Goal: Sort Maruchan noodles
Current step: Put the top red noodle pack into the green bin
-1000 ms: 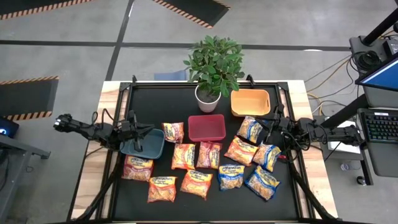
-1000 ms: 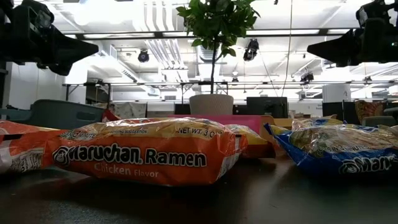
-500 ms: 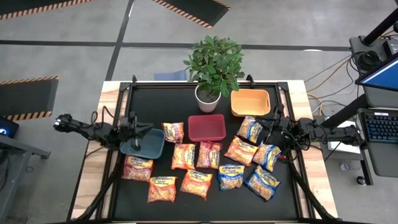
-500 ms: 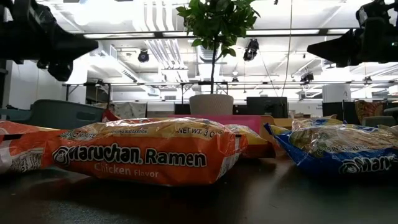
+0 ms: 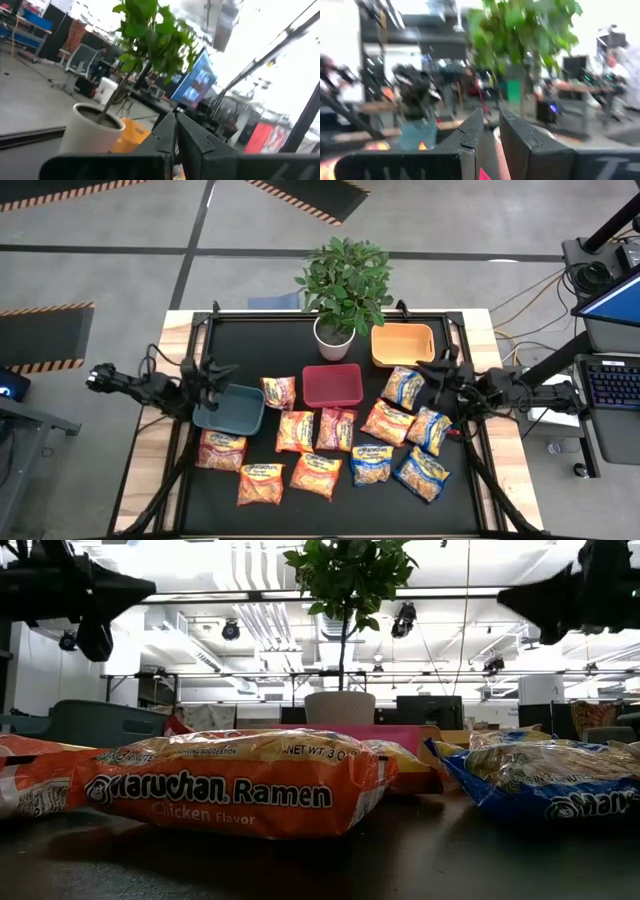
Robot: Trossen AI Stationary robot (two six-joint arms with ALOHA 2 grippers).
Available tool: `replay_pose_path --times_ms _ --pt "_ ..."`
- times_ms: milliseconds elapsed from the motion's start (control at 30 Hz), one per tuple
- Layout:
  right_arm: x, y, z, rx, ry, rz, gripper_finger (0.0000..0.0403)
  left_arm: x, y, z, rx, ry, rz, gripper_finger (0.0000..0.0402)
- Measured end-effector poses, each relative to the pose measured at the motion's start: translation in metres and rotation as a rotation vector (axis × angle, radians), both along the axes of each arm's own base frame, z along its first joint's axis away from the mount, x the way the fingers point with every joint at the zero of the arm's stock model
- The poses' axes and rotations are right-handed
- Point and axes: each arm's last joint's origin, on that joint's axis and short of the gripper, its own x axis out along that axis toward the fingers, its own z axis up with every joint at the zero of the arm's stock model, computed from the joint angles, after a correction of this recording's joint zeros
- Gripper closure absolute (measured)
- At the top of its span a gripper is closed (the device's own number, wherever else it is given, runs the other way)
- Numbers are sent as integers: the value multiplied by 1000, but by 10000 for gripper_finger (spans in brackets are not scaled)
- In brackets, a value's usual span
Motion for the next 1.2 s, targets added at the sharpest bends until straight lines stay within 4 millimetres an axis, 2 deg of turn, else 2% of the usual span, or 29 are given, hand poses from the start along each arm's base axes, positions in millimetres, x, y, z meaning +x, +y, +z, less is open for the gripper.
replay_pose_path --times_ms 100,167,300,433,600,767,933,1200 --pt "-2 1 9 -15 -92 45 351 -1 0 6 -8 -66 -23 402" --pt "-3 0 12 37 -141 26 351 -1 -1 10 -5 -107 -52 402" --pt "-3 -1 21 115 -157 4 351 2 -3 15 8 -160 -91 402" --pt "-4 -1 43 104 -178 0 351 13 -7 26 20 -118 -93 402" --pt "-5 -1 70 90 -110 -9 351 33 -13 53 61 -41 -86 402" --pt "-9 -1 89 90 -7 -12 351 57 -21 79 131 167 -89 402" --pt "-11 -1 97 89 34 -14 351 81 -29 97 115 459 -115 402" --pt "-11 -1 97 59 47 -23 351 122 -43 106 111 899 -140 401"
